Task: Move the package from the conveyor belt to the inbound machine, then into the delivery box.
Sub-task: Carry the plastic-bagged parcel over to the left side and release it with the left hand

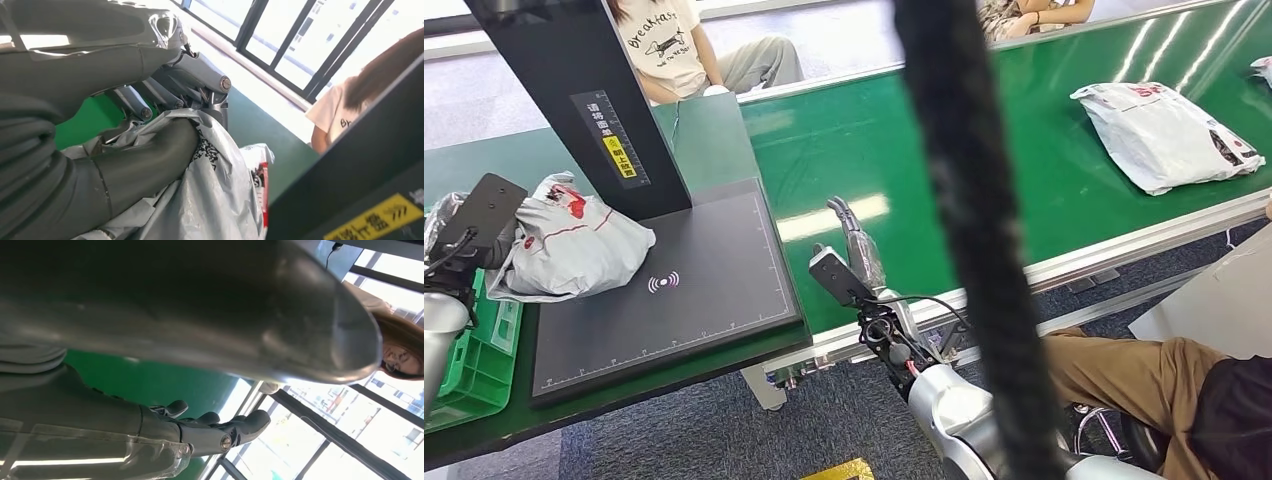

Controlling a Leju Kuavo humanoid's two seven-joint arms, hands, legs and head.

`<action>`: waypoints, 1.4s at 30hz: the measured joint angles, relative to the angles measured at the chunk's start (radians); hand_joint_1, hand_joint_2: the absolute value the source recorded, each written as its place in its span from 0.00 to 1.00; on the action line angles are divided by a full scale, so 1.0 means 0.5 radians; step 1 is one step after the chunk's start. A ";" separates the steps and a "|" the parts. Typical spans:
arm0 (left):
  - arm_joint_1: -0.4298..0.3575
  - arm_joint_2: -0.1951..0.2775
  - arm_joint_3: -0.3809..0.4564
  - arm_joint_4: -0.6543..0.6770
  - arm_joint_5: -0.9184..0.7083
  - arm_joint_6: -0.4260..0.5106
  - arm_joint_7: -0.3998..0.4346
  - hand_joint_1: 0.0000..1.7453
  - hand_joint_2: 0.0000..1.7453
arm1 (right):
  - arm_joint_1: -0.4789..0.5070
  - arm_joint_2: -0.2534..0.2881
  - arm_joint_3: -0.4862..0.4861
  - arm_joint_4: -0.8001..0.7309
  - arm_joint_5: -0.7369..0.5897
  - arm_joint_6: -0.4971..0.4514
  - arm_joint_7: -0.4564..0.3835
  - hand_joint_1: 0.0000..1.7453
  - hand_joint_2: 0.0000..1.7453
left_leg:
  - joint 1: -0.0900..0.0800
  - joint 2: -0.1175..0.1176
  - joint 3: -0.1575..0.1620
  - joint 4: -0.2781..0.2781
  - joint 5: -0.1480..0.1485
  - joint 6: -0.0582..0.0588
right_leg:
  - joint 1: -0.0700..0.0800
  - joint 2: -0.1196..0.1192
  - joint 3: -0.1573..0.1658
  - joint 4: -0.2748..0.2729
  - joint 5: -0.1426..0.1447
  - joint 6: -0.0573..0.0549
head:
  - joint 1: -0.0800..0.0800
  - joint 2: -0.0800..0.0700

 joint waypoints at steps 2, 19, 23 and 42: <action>-0.016 0.012 0.014 -0.003 -0.012 0.006 0.009 1.00 1.00 | -0.008 0.000 -0.002 0.000 0.003 0.005 0.001 0.00 0.00 | 0.000 0.000 0.000 0.000 0.000 0.000 | 0.000 0.000 0.000 0.000 0.000 0.000 | 0.000 0.000; -0.174 0.143 0.121 -0.048 -0.113 0.015 0.123 1.00 1.00 | -0.016 -0.013 -0.056 0.000 0.012 0.017 -0.018 0.00 0.00 | 0.000 0.000 -0.001 0.000 0.000 0.000 | 0.000 0.000 -0.002 0.000 0.000 0.000 | 0.000 0.000; -0.233 0.171 0.155 -0.064 -0.156 0.021 0.173 1.00 1.00 | -0.012 -0.015 -0.072 -0.011 0.017 0.015 -0.018 0.00 0.00 | 0.000 0.000 -0.002 0.000 0.000 0.000 | 0.000 0.000 -0.002 0.000 0.000 0.000 | 0.000 0.000; -0.265 0.308 0.373 -0.084 -0.356 0.126 0.241 1.00 1.00 | 0.241 -0.048 -0.130 -0.263 0.041 -0.006 0.014 0.00 0.00 | 0.000 0.001 -0.006 -0.001 0.000 0.000 | 0.000 0.000 -0.007 0.000 -0.001 -0.001 | 0.000 0.000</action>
